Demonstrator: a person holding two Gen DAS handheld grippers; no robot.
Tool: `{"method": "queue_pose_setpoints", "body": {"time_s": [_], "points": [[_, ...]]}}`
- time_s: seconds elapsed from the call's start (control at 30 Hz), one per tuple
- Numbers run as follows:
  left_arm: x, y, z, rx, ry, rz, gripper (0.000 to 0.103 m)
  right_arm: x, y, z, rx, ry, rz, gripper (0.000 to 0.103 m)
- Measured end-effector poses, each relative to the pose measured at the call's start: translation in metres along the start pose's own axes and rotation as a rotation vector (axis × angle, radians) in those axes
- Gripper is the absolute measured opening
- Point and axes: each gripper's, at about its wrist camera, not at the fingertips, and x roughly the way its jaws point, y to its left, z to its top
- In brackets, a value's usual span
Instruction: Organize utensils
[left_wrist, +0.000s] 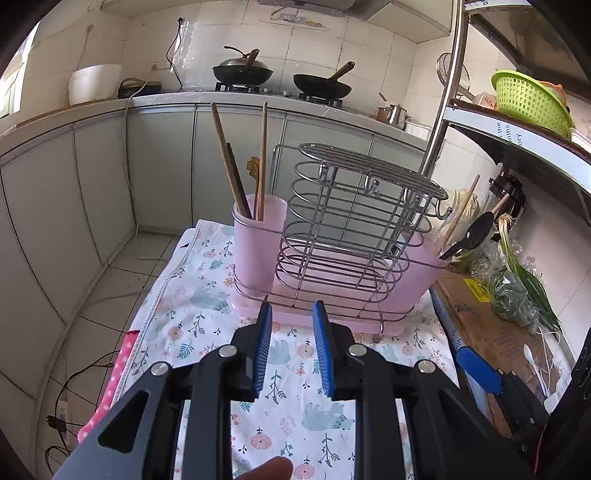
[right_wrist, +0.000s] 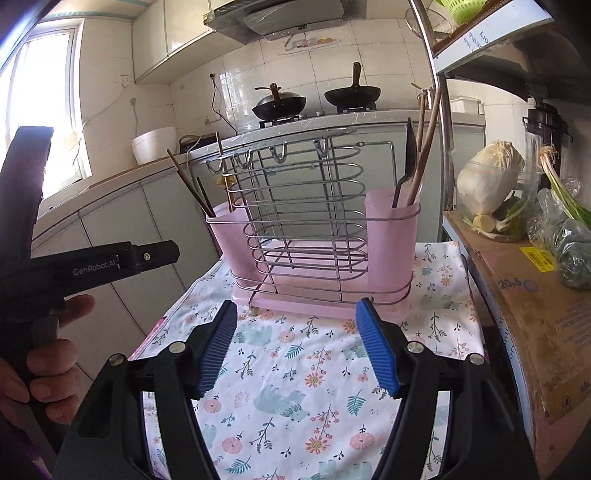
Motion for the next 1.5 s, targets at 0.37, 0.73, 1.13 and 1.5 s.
{"method": "queue_pose_setpoints", "body": {"time_s": [0.37,0.73,1.13,1.5], "points": [[-0.024,-0.001,-0.022,0.114,-0.037,-0.01,0.022,-0.017,0.017,-0.008,0.024,-0.007,-0.073,0.071],[-0.025,0.003,-0.039,0.143,-0.034,-0.033,0.022,-0.032,0.019,-0.017,0.032,-0.071,-0.223,0.071],[-0.019,0.006,-0.047,0.15,-0.037,-0.024,0.022,-0.029,0.034,-0.014,-0.005,-0.108,-0.27,0.071],[-0.016,0.004,-0.049,0.154,-0.03,-0.017,0.022,-0.023,0.031,-0.017,0.003,-0.088,-0.265,0.071]]}}
